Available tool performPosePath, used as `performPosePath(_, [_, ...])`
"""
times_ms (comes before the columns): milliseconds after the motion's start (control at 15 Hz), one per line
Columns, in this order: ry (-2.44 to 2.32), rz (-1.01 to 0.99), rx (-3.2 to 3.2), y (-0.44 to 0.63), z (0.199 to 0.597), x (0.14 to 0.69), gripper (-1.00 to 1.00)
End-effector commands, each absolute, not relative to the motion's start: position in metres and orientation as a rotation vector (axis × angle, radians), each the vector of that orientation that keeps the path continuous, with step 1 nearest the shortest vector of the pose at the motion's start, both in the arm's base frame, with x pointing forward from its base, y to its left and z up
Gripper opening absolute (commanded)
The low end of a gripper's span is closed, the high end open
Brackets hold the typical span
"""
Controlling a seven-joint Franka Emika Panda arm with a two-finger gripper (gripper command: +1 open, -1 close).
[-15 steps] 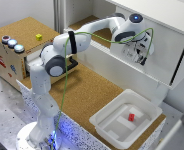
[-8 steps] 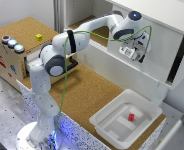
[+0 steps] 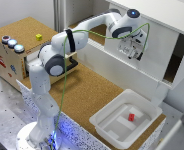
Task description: Move the sliding door to the left
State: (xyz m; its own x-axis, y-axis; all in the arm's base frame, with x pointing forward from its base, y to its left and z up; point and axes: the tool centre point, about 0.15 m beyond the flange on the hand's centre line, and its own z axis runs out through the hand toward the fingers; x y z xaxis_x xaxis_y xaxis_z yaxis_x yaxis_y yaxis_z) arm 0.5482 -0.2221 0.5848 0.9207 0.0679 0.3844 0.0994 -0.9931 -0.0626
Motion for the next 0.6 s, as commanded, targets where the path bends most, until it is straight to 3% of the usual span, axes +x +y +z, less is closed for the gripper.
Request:
performPosePath(0, [-0.120, -0.578, -2.987, -0.186, 0.583, 0.546, -1.00])
performPosePath(533, [-0.123, -0.646, -3.036, -0.144, 0.584, 0.540, -1.00])
